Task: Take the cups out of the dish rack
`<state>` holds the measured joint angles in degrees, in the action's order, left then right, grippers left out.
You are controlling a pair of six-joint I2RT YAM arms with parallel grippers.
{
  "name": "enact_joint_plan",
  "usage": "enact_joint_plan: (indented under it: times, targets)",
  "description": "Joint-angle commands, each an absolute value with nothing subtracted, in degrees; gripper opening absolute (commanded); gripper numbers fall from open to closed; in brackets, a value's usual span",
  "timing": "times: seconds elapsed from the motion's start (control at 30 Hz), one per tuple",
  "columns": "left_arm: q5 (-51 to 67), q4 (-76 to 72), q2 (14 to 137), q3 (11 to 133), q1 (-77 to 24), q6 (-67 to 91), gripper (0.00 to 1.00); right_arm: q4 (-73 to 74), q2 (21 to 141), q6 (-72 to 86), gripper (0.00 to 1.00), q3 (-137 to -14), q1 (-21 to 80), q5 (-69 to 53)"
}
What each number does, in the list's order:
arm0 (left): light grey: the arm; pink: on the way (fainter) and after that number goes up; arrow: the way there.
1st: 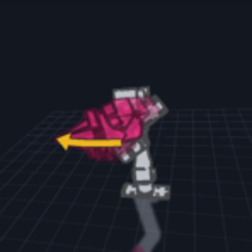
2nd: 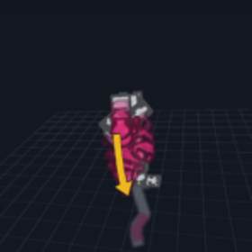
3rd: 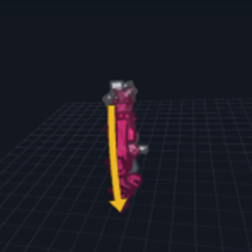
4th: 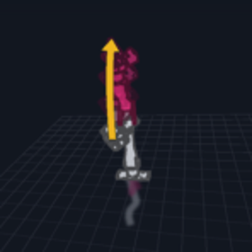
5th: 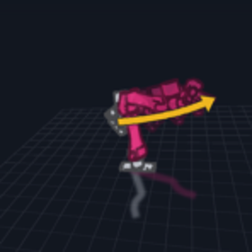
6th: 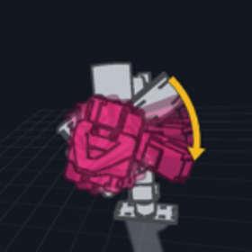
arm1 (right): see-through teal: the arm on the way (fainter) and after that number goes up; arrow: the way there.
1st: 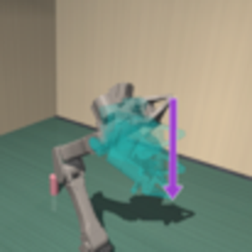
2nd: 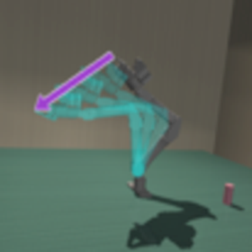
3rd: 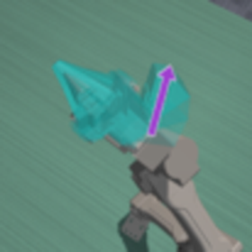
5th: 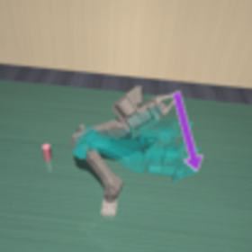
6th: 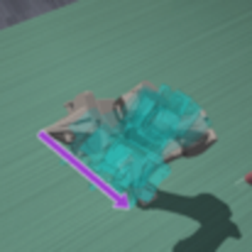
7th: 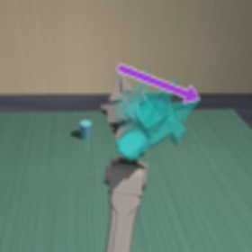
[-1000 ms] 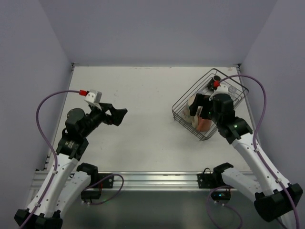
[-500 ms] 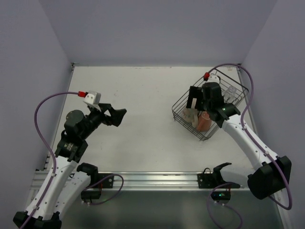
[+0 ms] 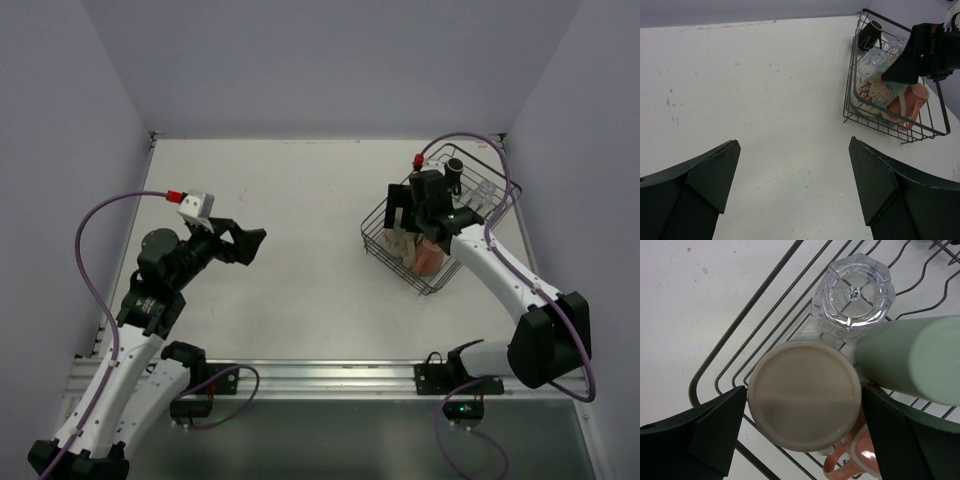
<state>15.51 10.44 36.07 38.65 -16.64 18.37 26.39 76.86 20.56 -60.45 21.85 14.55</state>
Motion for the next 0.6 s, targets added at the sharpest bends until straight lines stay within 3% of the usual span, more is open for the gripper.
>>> enact_joint_plan:
  times: [0.0, 0.17, 0.4, 0.57]
  targets:
    - [15.5, 10.0, 35.9, 39.3, -17.0, 17.1, 1.0, 23.1, 79.3, 20.0, 0.99, -62.8, 22.0, 16.6]
    - [15.8, 10.0, 36.6, 39.3, -17.0, 17.3, 1.0, 21.0, 81.8, 20.0, 0.96, -63.6, 21.2, 17.1]
    - [19.0, 8.9, 38.5, 39.4, -17.0, 18.5, 1.0, 18.9, 77.9, 19.6, 0.59, -62.1, 21.3, 18.8]
    - [22.6, 5.9, 39.6, 40.1, -17.0, 21.8, 0.99, 17.8, 70.8, 19.8, 0.48, -62.3, 21.3, 18.1]
